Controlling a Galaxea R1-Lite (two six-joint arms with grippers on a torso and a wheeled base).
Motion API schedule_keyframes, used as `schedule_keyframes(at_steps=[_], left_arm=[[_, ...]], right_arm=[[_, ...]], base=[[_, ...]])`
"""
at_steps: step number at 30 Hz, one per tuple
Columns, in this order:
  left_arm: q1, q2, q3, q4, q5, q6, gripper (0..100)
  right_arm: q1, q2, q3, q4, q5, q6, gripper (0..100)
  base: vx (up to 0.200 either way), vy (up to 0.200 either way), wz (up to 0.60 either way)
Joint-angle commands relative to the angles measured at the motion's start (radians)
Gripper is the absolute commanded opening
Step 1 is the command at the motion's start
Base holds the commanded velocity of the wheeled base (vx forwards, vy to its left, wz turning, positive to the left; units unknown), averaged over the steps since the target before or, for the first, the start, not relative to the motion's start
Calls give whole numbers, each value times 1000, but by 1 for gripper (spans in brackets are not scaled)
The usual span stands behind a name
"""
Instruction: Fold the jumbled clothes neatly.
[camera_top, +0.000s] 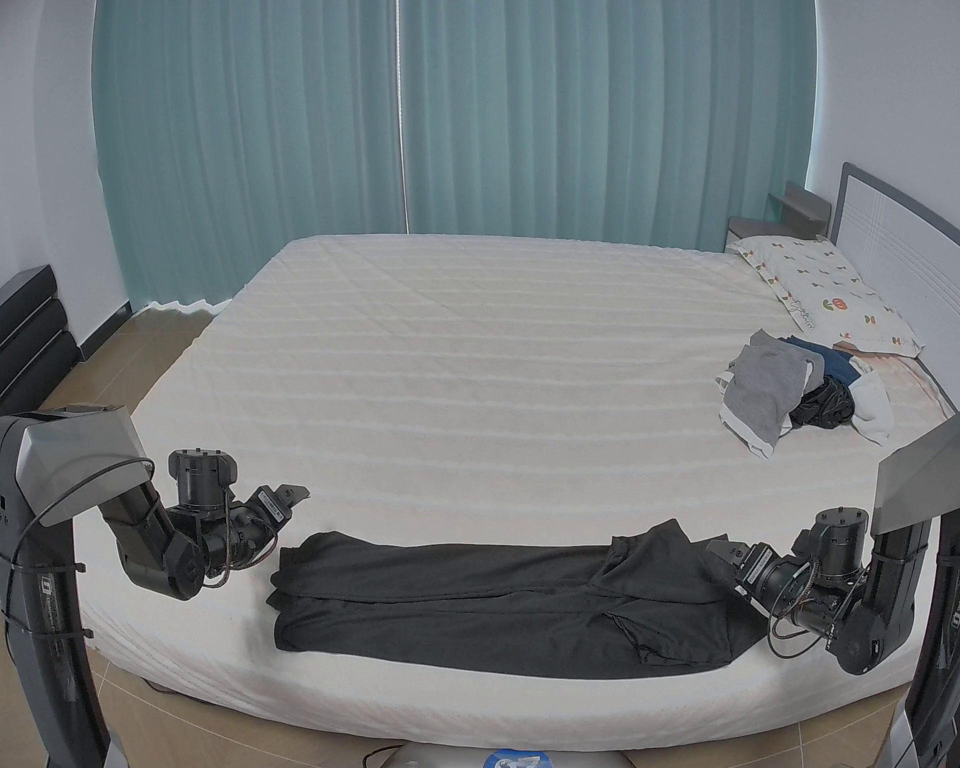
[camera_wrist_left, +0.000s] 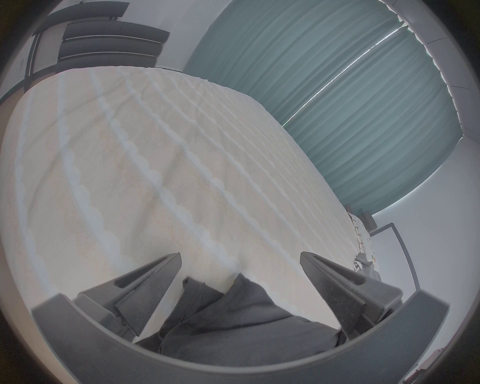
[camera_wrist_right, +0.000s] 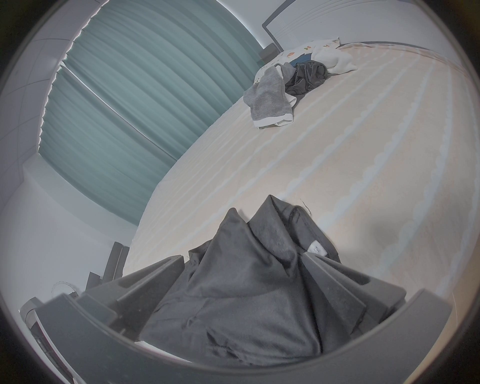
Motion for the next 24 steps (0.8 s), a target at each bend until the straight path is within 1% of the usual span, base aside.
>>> schedule_keyframes(at_steps=[1,3,4,9,13,24], left_arm=[[-29,27,-15,-3,-2,8,100],[-34,33,-16,-3,-2,16,100],[-39,55,-15,-3,-2,46,100],[-39,79,-12,-31,-5,89,100],[-43,87,-2,-61,-12,89,100],[-72,105,4,-64,-17,89,100]], right_arm=[[4,1,0,-9,1,1,100],[6,1,0,-9,1,1,100],[7,3,0,-9,1,1,100],[10,5,-1,-9,1,0,100],[13,9,-3,-9,1,0,100],[15,12,-3,-9,1,0,100]], base=[[0,0,0],[0,0,0],[0,0,0],[0,0,0],[0,0,0],[0,0,0]])
